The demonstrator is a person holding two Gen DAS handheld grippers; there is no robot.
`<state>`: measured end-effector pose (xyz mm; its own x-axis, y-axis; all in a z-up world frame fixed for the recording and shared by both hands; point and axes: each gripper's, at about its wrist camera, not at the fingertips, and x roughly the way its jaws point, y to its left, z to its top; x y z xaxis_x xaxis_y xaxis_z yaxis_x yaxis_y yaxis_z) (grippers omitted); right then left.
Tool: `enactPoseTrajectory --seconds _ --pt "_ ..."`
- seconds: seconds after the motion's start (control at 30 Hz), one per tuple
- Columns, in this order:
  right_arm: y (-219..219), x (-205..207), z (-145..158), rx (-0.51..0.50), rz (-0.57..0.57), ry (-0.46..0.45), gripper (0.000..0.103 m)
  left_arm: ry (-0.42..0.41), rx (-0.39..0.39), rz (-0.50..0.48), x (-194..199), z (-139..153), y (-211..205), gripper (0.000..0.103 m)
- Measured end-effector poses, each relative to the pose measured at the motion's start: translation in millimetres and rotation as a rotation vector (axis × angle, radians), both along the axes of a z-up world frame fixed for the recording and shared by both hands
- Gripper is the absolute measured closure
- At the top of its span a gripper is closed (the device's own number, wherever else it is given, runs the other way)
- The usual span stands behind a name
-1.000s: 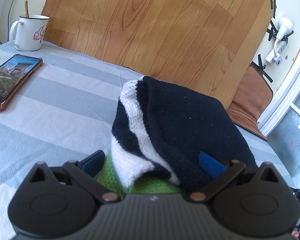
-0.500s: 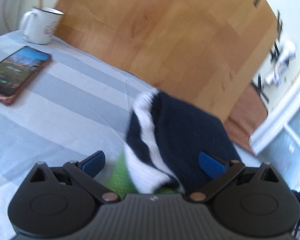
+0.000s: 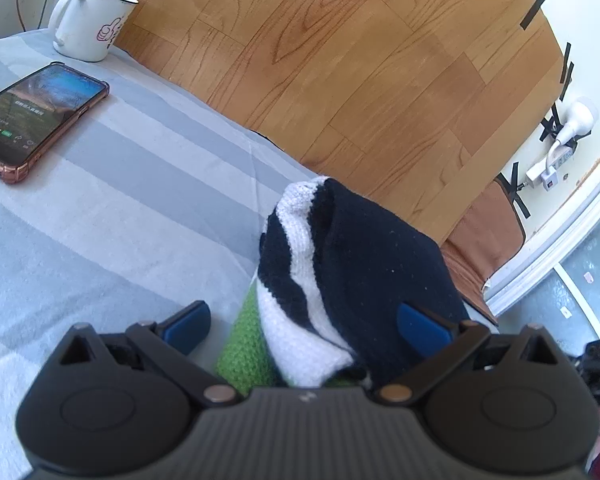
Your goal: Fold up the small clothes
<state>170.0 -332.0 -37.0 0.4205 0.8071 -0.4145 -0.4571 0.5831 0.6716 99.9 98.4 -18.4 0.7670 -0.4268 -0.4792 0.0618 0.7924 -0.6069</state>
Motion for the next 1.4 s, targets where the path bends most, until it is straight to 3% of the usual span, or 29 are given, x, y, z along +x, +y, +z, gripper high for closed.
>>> enactPoseTrajectory --seconds 0.3,0.47,0.63,0.77,0.93,1.0,1.03,1.2,1.4 --pt "46.2 13.4 -22.4 -0.025 0.129 0.160 0.014 -0.012 -0.017 0.057 -5.1 3.1 13.8 0.000" --pt "58.6 22.6 -26.7 0.014 0.158 0.208 0.014 0.013 -0.015 -0.002 -8.6 0.8 12.8 0.000" --pt "84.1 29.8 -28.4 0.054 0.187 0.212 0.013 0.035 -0.078 -0.086 -7.6 -1.8 9.9 0.000" --pt "103.1 27.4 -24.2 0.025 0.195 0.153 0.014 0.048 -0.086 -0.109 -2.3 -2.1 3.9 0.001" --pt "103.3 11.5 -16.9 -0.040 0.189 0.014 0.042 0.046 -0.070 -0.108 0.9 -2.1 -7.5 0.005" --pt "103.9 5.2 -11.4 -0.055 0.188 -0.060 0.049 0.064 -0.076 -0.106 5.8 -2.6 -13.0 0.018" --pt "104.1 1.6 -7.8 -0.064 0.189 -0.104 0.052 0.074 -0.080 -0.107 9.1 -2.8 -15.4 0.019" --pt "91.1 5.9 5.6 -0.091 0.132 -0.248 0.055 0.063 -0.094 -0.145 36.3 11.4 -33.1 0.024" --pt "50.9 54.8 23.0 -0.054 -0.005 -0.316 0.055 -0.036 0.015 -0.212 111.0 53.6 -76.7 0.024"
